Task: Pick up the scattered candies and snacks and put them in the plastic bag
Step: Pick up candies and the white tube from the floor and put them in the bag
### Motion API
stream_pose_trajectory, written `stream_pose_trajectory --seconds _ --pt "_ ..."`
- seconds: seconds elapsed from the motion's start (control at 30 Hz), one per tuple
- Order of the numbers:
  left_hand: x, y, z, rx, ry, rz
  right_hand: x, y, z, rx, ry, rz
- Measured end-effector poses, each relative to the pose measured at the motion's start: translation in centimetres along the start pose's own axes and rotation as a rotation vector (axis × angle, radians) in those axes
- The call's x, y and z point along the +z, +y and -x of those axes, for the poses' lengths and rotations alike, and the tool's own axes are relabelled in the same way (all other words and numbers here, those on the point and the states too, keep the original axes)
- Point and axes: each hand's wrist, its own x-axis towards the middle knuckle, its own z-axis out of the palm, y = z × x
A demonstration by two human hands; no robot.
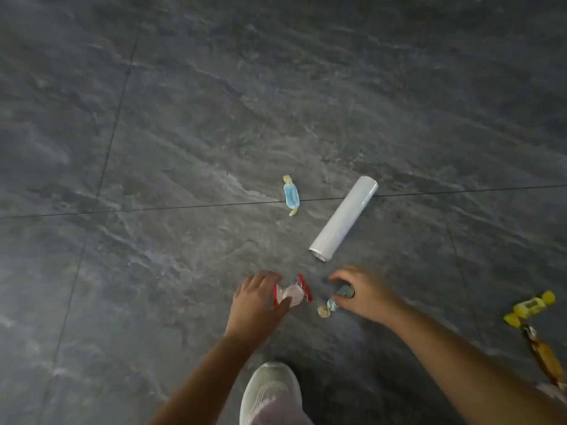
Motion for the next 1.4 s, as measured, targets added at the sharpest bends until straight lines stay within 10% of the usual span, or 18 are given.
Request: stream_pose_trajectory --seconds 0.43,0.87,1.4 --pt "3.6 0.6 -0.7 -0.040 -0.117 -0.083 4.4 1.5 1.9 0.027 0.030 0.265" --pt "3.4 1.2 -0.2 -0.230 0.068 0.242 5.7 2.1 2.1 0.226 0.308 -0.142" --pt "-24.3 20.1 5.4 -0.203 0.194 0.336 -17.6 -12.7 16.6 0.135 0.655 -0.212"
